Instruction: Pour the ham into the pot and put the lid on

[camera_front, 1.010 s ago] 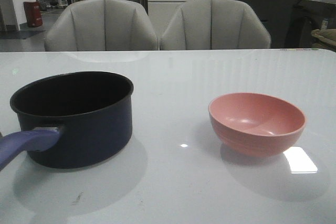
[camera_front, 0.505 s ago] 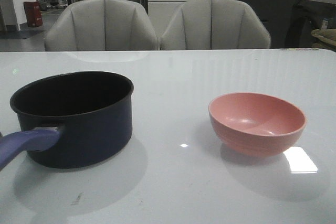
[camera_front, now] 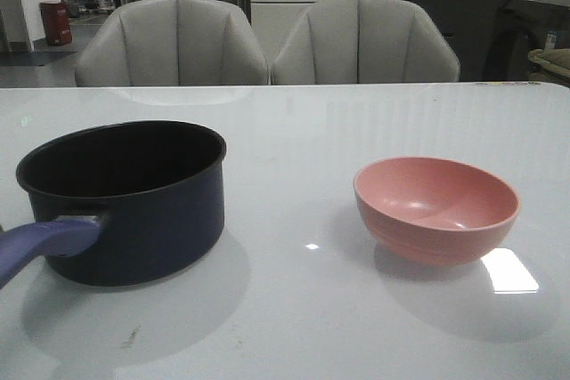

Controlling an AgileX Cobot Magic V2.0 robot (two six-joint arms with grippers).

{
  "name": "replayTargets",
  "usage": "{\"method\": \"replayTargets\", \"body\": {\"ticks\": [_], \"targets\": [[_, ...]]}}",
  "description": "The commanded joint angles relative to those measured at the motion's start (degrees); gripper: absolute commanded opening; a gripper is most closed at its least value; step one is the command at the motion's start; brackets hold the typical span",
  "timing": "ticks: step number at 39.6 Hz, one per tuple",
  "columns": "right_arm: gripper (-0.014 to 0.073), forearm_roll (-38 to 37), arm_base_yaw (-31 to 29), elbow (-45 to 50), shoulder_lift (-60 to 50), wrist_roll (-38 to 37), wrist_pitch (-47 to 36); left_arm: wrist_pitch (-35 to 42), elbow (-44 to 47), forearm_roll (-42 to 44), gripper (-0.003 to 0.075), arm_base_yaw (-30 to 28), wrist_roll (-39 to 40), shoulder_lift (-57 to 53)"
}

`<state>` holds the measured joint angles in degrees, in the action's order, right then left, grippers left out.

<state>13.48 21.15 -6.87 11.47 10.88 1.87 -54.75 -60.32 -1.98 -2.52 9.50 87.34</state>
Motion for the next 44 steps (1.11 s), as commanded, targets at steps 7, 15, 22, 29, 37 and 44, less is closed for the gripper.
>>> {"method": "replayTargets", "body": {"ticks": [7, 15, 22, 29, 37, 44], "targets": [[0.0147, -0.1, 0.0, -1.6, 0.4, 0.2, -4.5, -2.4, -4.7, -0.4, 0.0619, -0.1, -1.5, 4.3], [0.0147, -0.1, 0.0, -1.6, 0.4, 0.2, -4.5, -2.2, -5.4, -0.2, 0.0617, -0.1, -2.7, 8.3], [0.0147, -0.1, 0.0, -1.6, 0.4, 0.2, -4.5, -2.6, -6.2, -0.2, 0.0617, -0.1, -3.3, 11.2], [0.0147, -0.1, 0.0, -1.6, 0.4, 0.2, -4.5, -2.5, -6.2, 0.2, 0.0586, -0.3, -3.3, 12.8], [0.0147, -0.1, 0.0, -1.6, 0.4, 0.2, -4.5, -3.0, -6.2, 0.2, 0.0503, -0.3, -3.3, 14.6], [0.0147, -0.1, 0.0, -1.6, 0.4, 0.2, -4.5, -3.3, -6.2, 0.2, 0.0408, -0.3, -4.1, 14.8]]}}
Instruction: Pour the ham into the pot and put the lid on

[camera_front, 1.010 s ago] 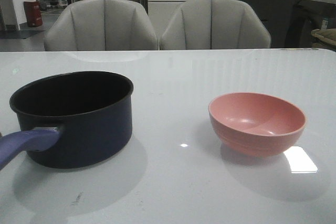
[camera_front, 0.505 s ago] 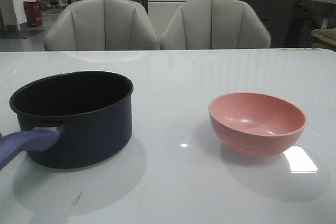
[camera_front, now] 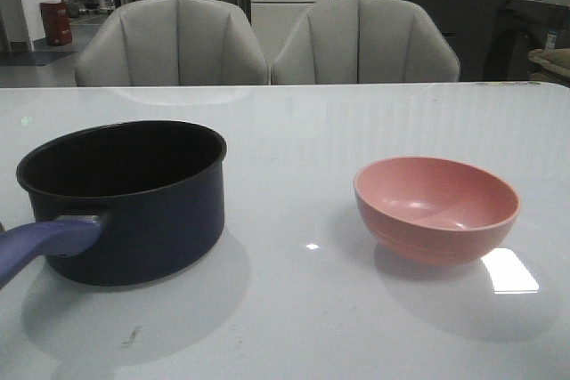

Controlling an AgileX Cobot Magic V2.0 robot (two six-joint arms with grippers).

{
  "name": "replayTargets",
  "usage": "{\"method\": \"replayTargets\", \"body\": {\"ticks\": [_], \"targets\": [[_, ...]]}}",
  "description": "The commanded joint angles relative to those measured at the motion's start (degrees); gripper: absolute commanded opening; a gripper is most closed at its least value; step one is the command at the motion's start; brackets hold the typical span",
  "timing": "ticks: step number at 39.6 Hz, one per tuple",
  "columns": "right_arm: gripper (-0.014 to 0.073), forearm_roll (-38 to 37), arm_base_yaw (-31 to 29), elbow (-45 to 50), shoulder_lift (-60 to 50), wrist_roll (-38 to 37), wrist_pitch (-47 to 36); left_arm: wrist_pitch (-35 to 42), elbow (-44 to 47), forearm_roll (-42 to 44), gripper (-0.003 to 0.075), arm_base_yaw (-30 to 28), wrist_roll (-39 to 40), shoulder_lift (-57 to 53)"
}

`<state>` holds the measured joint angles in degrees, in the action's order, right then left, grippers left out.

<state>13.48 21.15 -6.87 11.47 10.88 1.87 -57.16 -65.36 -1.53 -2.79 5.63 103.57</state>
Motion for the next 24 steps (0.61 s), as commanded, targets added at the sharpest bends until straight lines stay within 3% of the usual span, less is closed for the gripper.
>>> {"method": "replayTargets", "body": {"ticks": [1, 13, 24], "targets": [[0.0147, -0.1, 0.0, -1.6, 0.4, 0.2, -4.5, -1.1, -1.2, -0.2, 0.0386, -0.1, -0.3, -1.4], [0.0147, -0.1, 0.0, -1.6, 0.4, 0.2, -4.5, -1.6, -1.2, 0.2, 0.0166, -0.1, -0.3, -1.4], [0.0147, -0.1, 0.0, -1.6, 0.4, 0.2, -4.5, -6.4, -5.1, 1.8, 0.0113, -0.1, -2.8, -1.4]]}}
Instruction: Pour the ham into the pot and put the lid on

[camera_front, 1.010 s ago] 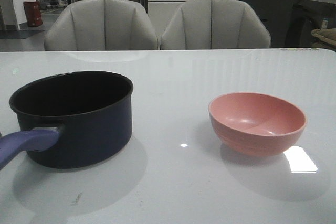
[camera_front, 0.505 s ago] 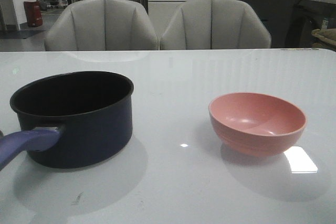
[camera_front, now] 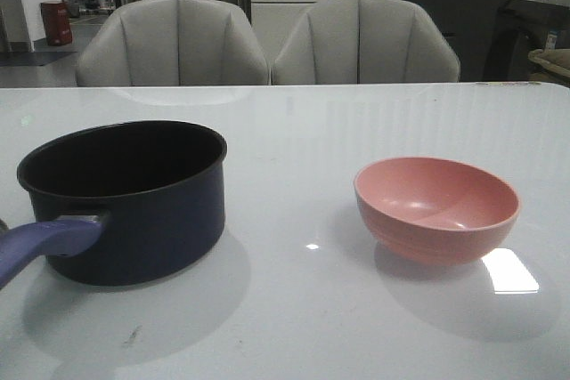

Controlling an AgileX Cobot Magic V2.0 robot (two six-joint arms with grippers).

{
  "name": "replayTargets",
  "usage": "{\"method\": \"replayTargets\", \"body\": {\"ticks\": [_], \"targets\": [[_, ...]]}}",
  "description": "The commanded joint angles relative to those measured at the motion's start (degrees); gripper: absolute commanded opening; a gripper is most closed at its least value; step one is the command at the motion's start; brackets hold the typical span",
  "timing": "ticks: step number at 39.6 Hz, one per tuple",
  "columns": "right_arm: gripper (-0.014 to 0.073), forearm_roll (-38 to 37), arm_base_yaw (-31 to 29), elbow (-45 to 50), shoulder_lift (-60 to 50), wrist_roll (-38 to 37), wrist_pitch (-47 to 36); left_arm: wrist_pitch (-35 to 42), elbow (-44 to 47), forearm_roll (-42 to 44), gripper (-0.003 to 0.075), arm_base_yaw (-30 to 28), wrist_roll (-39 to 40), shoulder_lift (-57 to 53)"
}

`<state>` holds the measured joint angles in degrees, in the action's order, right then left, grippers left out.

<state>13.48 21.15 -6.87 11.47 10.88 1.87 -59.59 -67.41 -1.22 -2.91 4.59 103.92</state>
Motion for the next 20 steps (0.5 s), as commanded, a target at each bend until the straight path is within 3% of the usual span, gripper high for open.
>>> {"method": "replayTargets", "body": {"ticks": [1, 20], "targets": [[0.0147, -0.1, 0.0, -1.6, 0.4, 0.2, -4.5, -5.1, -3.7, 1.5, 0.0113, 0.1, -2.1, -1.8], [0.0147, -0.1, 0.0, -1.6, 0.4, 0.2, -4.5, -9.0, -14.6, -3.1, 0.0113, 0.1, -6.0, -7.5]]}}
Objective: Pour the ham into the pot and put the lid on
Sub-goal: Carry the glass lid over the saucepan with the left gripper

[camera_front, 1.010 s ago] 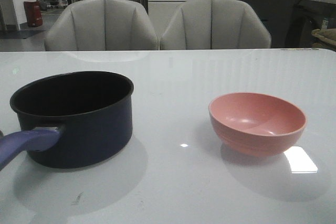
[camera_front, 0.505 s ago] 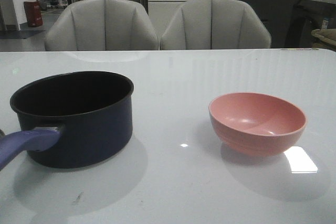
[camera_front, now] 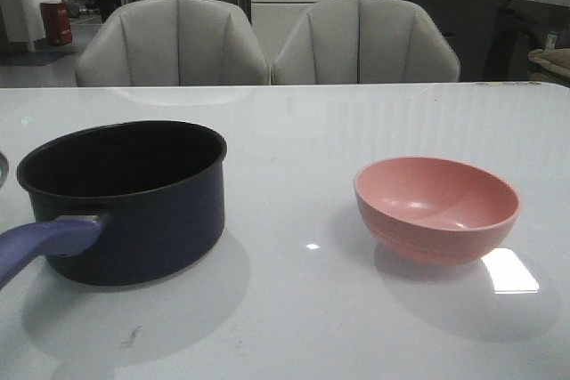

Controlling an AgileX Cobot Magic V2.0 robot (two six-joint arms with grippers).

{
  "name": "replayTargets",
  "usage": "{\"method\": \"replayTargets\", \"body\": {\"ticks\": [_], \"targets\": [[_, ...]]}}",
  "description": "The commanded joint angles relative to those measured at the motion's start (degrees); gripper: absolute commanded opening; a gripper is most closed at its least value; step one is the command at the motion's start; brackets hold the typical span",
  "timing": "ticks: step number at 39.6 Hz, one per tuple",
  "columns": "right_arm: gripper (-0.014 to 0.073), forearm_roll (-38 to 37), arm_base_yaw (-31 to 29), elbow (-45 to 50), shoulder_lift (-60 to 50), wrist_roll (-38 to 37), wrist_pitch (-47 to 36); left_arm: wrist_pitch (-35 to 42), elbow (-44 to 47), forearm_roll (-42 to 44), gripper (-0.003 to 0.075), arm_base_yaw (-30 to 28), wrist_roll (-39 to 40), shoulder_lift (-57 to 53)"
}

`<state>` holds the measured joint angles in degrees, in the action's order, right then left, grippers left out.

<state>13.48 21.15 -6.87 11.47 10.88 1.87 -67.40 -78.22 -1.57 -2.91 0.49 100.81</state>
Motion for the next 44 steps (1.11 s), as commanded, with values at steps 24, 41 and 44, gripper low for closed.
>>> {"method": "replayTargets", "body": {"ticks": [24, 41, 44], "targets": [[0.0147, -0.1, 0.0, -1.6, 0.4, 0.2, -4.5, -1.7, -11.5, -5.7, 0.0113, 17.3, -6.3, -6.3], [0.0147, -0.1, 0.0, -1.6, 0.4, 0.2, -4.5, -6.4, -20.1, -4.8, 0.0113, 25.7, -6.3, 0.4], [0.0147, -0.1, 0.0, -1.6, 0.4, 0.2, -4.5, -6.4, -20.1, -4.9, 0.0113, 26.4, -6.3, 0.9]]}}
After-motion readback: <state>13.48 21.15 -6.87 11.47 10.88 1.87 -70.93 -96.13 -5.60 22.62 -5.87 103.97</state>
